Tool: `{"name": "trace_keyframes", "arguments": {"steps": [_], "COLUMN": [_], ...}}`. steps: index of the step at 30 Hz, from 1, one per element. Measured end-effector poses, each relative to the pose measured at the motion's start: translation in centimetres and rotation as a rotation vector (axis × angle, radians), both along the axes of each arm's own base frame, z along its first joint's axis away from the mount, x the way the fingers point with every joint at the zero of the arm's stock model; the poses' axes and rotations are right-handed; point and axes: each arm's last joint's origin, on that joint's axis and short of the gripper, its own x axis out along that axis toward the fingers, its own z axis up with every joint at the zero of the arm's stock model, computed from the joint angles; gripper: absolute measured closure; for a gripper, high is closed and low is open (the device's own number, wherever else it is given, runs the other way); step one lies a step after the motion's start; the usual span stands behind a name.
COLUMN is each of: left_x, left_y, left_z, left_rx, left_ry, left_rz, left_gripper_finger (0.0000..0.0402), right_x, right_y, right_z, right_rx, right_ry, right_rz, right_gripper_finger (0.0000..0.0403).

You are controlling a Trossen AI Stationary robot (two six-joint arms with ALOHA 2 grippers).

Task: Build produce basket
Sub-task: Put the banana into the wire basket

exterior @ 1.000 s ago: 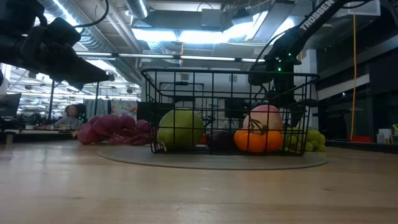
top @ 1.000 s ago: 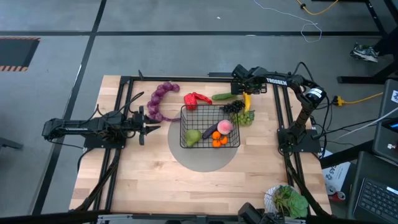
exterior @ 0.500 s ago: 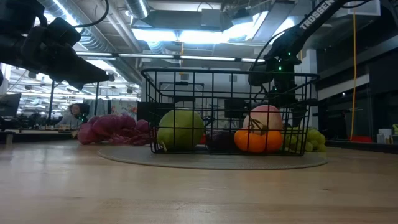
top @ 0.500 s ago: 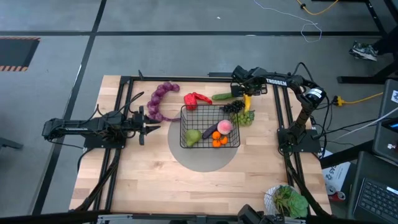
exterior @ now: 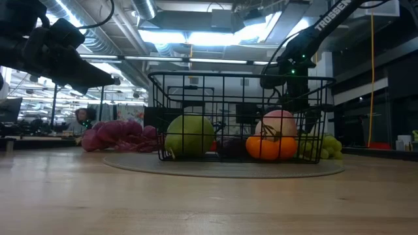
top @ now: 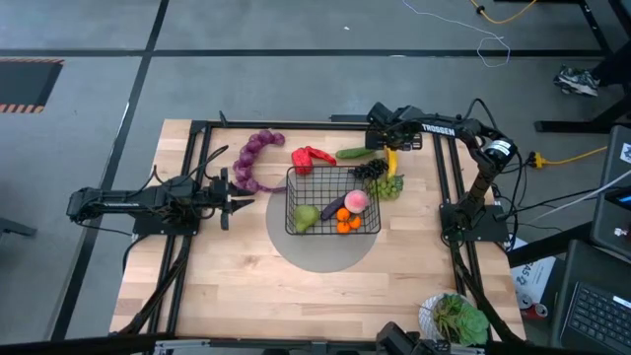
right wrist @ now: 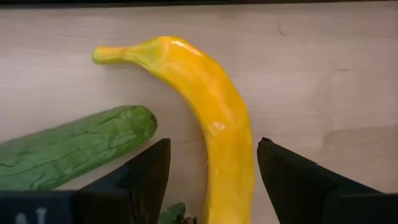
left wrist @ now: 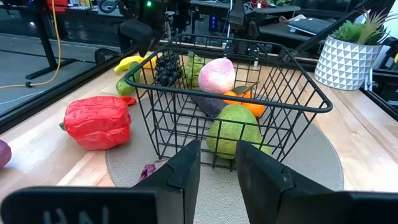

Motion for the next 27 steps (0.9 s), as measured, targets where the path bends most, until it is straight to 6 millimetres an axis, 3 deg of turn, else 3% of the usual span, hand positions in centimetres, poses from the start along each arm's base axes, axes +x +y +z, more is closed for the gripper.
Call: {"name": "trace_keyframes", "arguments": {"steps": [10,16,20,27], "left_x": [0.0,0.0,0.0,0.0], "left_y": [0.0,0.0,0.0,0.0], "left_z": [0.0,0.0,0.0,0.0], "left_rx": [0.0,0.0,0.0,0.0], "left_ry": [0.0,0.0,-0.001,-0.001], "left_rz": [0.0,0.0,0.0,0.0], "left_gripper_finger": [0.0305,0.0305,0.0305,0.0305], "right_x": [-0.2,1.8,2.0,0.7], "right_y": [0.6,1.8,2.2,2.9], "right_z": [0.6,1.1,0.2,-1.7], "right_rx": [0.099,0.091,0.066,0.009], "right_ry": [-0.023,-0.119,-0.15,-0.058], "right_rz": [0.059,0.082,0.047,-0.065], "right_gripper_finger": [0.0162,0.0162,0.0162,0.0162]}}
